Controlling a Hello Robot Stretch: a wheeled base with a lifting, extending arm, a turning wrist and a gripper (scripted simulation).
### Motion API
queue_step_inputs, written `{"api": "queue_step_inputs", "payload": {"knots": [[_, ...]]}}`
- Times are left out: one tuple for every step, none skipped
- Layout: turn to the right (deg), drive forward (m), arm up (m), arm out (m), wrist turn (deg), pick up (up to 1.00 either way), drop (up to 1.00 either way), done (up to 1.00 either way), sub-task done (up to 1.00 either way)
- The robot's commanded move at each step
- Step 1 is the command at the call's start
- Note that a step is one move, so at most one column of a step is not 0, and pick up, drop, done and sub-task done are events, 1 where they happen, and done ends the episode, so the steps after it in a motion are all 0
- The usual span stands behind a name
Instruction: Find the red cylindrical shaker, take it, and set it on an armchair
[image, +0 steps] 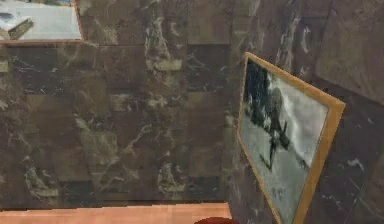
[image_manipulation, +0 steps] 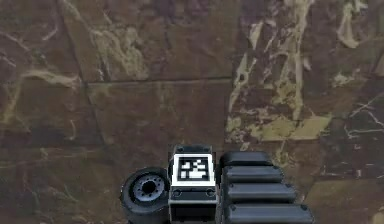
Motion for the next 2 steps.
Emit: {"api": "queue_step_inputs", "payload": {"knots": [[-45.0,0.00,0.00,0.00,0.0,0.00,0.00,0.00,0.00],[-6.0,0.00,0.00,0.00,0.0,0.00,0.00,0.00,0.00]]}}
